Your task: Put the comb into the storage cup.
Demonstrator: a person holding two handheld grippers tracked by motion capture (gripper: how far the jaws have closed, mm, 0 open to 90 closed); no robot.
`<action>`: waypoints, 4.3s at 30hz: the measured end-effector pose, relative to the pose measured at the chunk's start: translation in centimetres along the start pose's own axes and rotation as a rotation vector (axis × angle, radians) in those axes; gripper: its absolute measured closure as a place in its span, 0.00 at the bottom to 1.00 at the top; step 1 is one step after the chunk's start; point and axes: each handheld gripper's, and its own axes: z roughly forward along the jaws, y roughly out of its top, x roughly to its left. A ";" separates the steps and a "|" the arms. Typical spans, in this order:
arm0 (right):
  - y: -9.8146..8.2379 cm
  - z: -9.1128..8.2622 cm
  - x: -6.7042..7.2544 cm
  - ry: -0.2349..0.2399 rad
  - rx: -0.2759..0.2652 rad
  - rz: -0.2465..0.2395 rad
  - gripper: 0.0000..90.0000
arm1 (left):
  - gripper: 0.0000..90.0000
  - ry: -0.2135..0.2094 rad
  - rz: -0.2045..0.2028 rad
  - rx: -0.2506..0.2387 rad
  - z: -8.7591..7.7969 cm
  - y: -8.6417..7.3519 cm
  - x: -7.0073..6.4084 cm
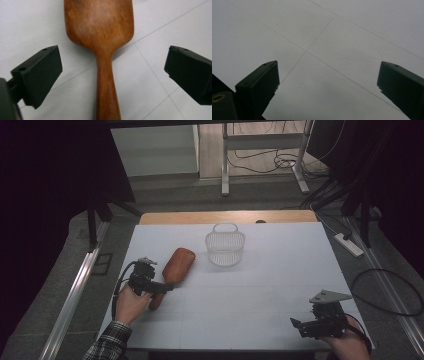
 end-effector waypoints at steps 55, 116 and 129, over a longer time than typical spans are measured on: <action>0.0 0.2 0.0 0.008 0.018 -0.007 0.04 | 0.62 0.114 0.070 0.172 2.7 0.4 -0.5; -0.3 -0.9 -0.3 0.031 -0.095 0.028 0.00 | 0.79 0.035 0.097 -0.070 -1.7 -1.2 -0.9; 0.5 -1.2 -0.1 0.108 -0.208 0.029 0.00 | 0.79 0.022 0.127 -0.123 -2.6 -1.3 -2.2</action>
